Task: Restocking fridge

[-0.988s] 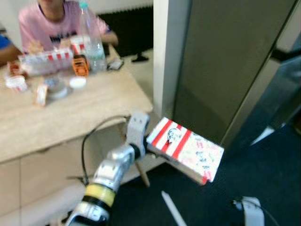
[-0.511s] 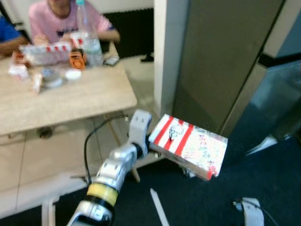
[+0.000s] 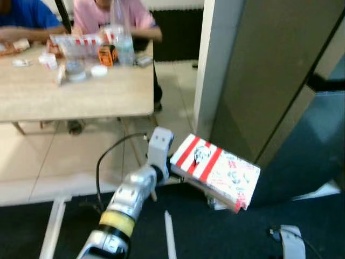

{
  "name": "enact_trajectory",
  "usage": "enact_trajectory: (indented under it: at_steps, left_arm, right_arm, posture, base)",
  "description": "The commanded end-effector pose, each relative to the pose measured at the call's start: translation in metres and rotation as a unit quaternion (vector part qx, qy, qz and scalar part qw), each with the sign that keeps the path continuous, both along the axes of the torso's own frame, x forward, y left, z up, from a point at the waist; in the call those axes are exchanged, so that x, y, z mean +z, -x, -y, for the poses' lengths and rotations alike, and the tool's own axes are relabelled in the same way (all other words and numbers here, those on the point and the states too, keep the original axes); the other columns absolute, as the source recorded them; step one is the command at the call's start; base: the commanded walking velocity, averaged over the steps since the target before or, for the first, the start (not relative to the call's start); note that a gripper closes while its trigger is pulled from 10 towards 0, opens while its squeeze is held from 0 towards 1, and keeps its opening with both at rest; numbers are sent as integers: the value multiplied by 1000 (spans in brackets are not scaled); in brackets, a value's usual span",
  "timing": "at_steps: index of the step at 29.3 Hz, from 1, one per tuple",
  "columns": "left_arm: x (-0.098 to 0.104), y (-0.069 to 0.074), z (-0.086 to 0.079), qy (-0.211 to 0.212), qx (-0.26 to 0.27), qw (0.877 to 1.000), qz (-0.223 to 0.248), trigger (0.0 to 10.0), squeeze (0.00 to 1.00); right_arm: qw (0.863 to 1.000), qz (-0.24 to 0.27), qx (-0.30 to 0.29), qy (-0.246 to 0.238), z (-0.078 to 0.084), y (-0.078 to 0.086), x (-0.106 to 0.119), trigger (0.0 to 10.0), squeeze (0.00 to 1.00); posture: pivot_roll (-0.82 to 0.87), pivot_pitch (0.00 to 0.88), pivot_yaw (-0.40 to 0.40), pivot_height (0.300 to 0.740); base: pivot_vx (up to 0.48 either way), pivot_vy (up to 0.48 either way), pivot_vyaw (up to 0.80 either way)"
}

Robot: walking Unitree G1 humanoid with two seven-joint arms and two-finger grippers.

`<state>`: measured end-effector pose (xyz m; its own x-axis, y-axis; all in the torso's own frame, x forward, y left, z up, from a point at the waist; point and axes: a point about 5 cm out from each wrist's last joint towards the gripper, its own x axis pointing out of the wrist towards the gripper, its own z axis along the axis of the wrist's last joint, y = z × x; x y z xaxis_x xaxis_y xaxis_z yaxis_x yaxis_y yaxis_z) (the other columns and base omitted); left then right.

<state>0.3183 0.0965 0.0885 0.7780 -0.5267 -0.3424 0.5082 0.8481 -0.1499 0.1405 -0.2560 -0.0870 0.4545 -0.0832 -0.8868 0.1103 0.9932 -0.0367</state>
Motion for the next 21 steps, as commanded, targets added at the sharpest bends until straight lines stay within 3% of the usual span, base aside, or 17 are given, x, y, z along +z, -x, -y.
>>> enact_trajectory:
  at_steps: [1, 21]
  left_arm:
    - [-2, 0, 1, -7, -5, 1000, -3, 10000, 0]
    - [1, -5, -15, -11, 15, 1000, 7, 10000, 0]
  right_arm:
    - [1000, 1, -3, 5, 3, 0, 1, 10000, 0]
    - [1000, -1, -9, -2, 0, 4, -1, 10000, 0]
  posture:
    - [-56, 19, 14, 740]
    - [-52, 33, 17, 740]
  base:
    - [0, 0, 0]
    - [0, 0, 0]
